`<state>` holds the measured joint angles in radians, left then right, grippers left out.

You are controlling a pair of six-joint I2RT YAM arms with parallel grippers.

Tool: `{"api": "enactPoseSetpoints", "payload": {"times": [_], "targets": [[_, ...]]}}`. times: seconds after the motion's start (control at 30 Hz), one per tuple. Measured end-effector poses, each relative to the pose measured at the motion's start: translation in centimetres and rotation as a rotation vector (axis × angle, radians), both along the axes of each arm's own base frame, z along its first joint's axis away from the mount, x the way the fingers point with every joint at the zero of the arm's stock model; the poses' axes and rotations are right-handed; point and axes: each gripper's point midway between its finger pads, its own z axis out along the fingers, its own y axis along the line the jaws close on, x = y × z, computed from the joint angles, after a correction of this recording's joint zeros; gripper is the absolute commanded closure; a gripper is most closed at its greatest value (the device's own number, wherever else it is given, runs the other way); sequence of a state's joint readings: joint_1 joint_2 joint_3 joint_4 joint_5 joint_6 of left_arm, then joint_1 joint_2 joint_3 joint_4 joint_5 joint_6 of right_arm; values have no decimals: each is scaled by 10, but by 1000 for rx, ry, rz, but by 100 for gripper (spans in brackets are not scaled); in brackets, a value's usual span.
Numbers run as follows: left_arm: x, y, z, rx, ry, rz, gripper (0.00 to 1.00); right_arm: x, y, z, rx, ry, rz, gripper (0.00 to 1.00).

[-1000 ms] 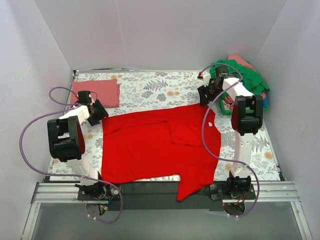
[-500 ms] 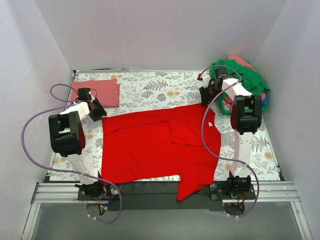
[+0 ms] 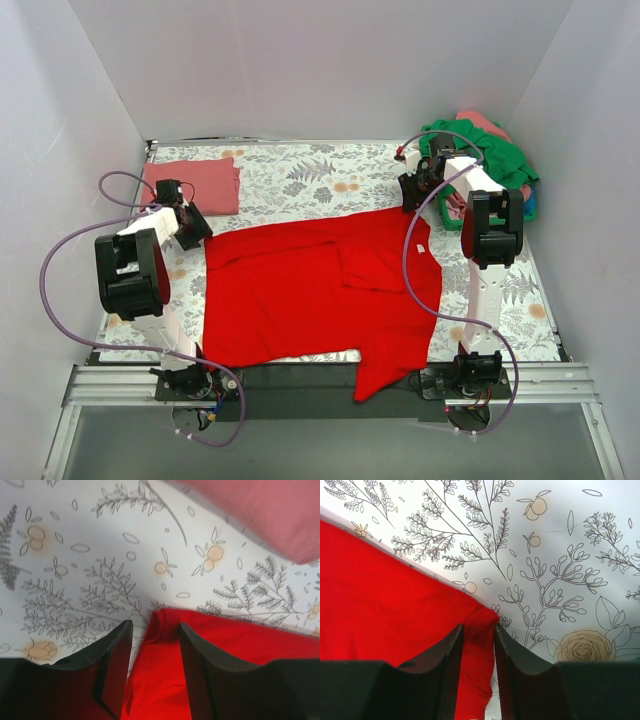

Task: Fold and stack the t-shirts
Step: Fold the tshirt

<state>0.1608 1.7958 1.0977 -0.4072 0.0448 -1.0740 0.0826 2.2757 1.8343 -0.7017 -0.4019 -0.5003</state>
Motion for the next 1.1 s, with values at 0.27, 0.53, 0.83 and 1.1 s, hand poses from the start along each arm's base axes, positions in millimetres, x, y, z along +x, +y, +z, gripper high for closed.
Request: {"api": "enactPoseSetpoints", "payload": {"times": [0.27,0.53,0.83,1.1], "targets": [[-14,-7,-2,-29,32,-22,69,0,0,0,1,0,0,63],[-5,-10,-4,-53,35,-40,87,0,0,0,1,0,0,63],[5,-7,-2,-44,36,-21,100,0,0,0,1,0,1,96],[18,-2,8,-29,-17,0,100,12,0,11,-1,-37,-4,99]]}}
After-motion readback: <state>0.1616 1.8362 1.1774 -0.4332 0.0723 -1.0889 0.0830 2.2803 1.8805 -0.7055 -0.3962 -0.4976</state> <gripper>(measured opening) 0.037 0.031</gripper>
